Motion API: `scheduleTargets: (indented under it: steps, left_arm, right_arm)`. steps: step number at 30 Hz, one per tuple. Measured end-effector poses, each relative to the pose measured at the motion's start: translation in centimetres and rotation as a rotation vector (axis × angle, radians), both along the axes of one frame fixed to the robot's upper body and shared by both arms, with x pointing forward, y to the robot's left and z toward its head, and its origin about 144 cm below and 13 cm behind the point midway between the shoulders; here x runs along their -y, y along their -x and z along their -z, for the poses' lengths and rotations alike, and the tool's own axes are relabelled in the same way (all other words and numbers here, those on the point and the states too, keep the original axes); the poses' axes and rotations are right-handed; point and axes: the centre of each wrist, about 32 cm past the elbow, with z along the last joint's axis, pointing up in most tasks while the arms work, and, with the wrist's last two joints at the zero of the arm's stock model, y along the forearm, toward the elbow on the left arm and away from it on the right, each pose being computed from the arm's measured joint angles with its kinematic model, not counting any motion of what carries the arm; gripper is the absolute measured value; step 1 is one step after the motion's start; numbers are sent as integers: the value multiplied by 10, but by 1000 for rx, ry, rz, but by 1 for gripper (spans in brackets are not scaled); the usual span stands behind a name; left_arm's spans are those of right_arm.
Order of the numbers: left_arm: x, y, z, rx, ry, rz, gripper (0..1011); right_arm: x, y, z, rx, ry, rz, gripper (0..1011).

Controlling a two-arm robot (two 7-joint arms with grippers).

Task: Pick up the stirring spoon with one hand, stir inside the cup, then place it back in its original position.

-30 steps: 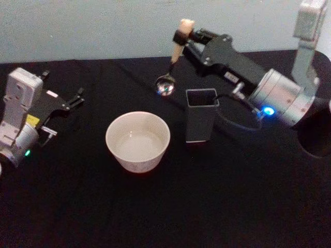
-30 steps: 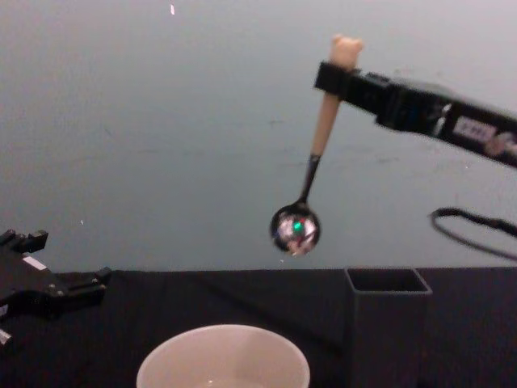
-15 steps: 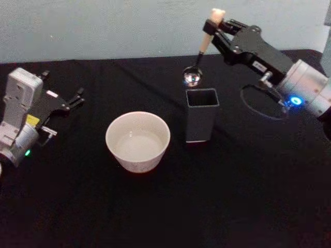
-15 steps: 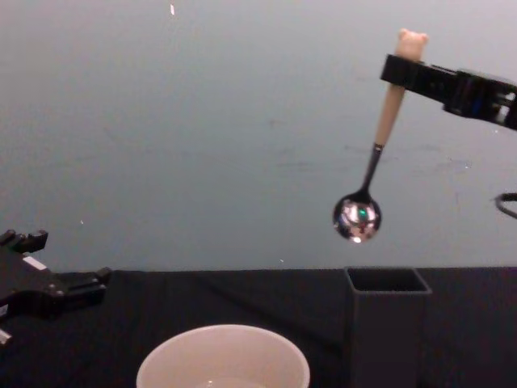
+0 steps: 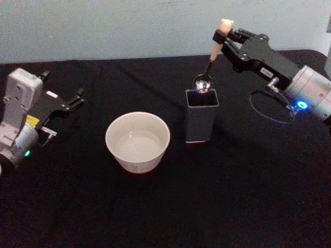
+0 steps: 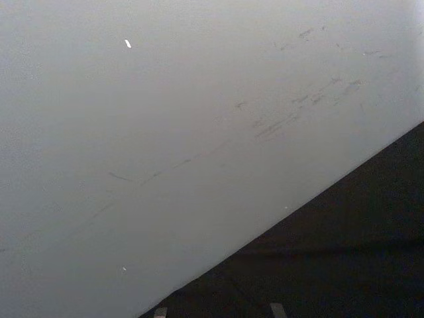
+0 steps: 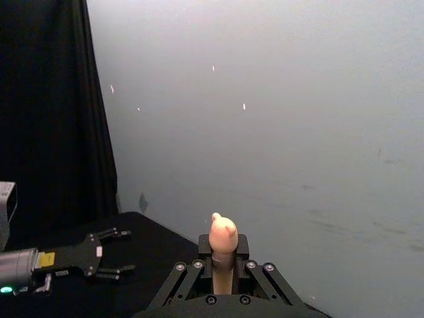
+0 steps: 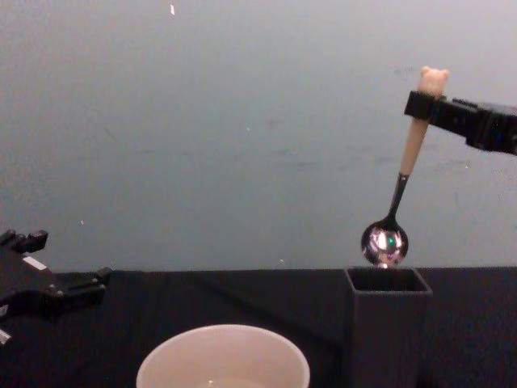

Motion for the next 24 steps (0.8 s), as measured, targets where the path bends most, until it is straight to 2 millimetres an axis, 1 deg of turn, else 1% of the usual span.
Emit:
scheduleTargets:
  steps: [10, 18, 24]
  left_arm:
    - [0, 0, 0, 0, 0, 0, 1001]
    - [0, 0, 0, 0, 0, 0, 1001]
    - [0, 0, 0, 0, 0, 0, 1001]
  right_arm:
    - [-3, -7, 14, -15, 31, -8, 188]
    - [-2, -14, 30, -51, 60, -31, 188]
    - [-2, -16, 40, -76, 77, -46, 188]
